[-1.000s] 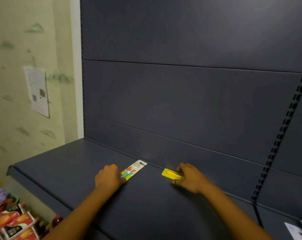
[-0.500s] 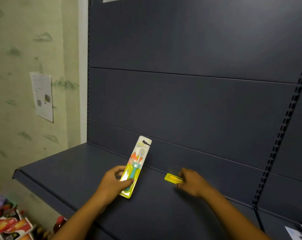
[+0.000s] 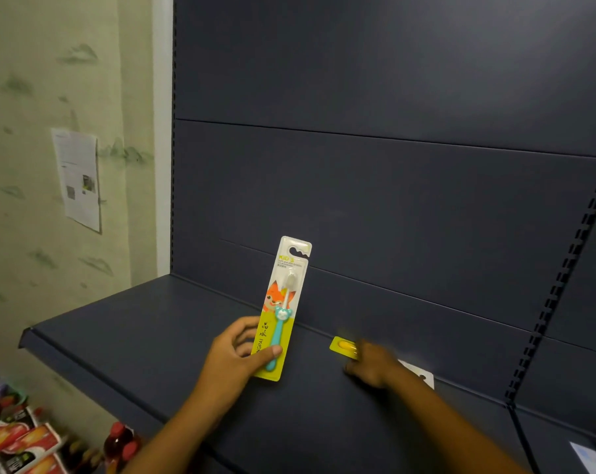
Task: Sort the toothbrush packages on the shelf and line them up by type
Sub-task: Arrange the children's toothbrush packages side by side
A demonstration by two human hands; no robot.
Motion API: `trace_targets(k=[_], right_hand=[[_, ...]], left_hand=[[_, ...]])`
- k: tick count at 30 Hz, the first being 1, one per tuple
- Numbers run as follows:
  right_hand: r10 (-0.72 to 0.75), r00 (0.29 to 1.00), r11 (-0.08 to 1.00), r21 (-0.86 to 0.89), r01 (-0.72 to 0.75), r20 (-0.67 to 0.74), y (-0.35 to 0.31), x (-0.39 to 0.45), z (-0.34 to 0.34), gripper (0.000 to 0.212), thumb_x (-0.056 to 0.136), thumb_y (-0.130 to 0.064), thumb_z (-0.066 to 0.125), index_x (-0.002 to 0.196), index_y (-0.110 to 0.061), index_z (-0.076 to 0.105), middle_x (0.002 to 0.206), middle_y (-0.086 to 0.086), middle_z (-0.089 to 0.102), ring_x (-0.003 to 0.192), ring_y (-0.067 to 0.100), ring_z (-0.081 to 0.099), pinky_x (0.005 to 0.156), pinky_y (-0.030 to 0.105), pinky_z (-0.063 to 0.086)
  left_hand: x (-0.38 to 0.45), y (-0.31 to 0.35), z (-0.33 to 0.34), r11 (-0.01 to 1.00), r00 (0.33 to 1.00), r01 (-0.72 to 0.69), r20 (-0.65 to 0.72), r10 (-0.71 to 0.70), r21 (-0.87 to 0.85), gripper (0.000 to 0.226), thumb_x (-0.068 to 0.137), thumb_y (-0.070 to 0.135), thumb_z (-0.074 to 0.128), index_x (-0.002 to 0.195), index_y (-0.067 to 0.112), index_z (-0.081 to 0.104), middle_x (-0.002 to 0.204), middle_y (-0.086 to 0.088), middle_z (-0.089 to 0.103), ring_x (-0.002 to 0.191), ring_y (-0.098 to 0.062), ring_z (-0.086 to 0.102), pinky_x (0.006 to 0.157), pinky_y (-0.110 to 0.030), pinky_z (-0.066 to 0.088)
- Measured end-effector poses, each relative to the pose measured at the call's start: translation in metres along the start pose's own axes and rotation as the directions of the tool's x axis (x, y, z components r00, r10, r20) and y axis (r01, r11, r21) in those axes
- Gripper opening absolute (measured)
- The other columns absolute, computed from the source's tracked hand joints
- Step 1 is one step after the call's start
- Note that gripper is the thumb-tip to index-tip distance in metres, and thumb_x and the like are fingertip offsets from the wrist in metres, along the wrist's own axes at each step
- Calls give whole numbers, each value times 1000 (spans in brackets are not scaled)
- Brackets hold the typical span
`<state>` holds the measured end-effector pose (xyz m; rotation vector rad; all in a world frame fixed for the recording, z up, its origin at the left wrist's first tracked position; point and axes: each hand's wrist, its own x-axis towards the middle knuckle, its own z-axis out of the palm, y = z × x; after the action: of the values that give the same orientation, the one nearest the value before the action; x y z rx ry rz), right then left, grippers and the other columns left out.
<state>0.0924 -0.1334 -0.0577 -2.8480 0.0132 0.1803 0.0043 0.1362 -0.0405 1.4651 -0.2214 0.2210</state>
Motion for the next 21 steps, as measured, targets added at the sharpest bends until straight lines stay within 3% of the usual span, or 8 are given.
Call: trace_targets(k=[4,7,11,15,21], right_hand=[[-24,999,999,43,25,-34,-3,-7,3,43,91,-43,57,124,-18,47,124,9,60,108,27,59,92,38,50],[-49,997,998,45,51,-52,-5,-17,3,34,93,-48,51,112,-20,51,116,8,63,102,27,60,89,40,51],[-69,991,998,4,70,-112,-8,-37,7,25,93,-45,47,90,-21,50,107,10,66,97,31,60,75,35,44],[-86,985,996,-50,79,-151,-15,-59,12,27,92,-50,50,83,-24,50,102,7,65,95,28,61,72,34,43],[-159,977,987,-21,158,-140,-19,-77,19,25,87,-36,57,71,-22,44,79,0,50,78,21,50,59,28,34]], left_hand=[[2,-3,2,1000,1000,6,7,-5,-26,39,74,6,77,109,15,63,98,3,75,90,-15,73,65,-21,58],[4,-6,7,999,1000,7,11,-6,-34,39,75,4,76,110,15,63,99,5,75,91,-16,73,67,-21,58],[7,-10,15,999,999,-5,36,6,-40,38,76,0,75,110,16,63,99,5,75,90,-15,73,67,-21,59],[10,-15,23,999,999,1,50,1,-54,39,75,1,76,110,15,64,101,1,75,91,-17,73,69,-23,59],[11,-20,32,998,998,12,54,-9,-64,41,74,2,76,111,15,64,103,-2,74,92,-19,73,70,-25,60]])
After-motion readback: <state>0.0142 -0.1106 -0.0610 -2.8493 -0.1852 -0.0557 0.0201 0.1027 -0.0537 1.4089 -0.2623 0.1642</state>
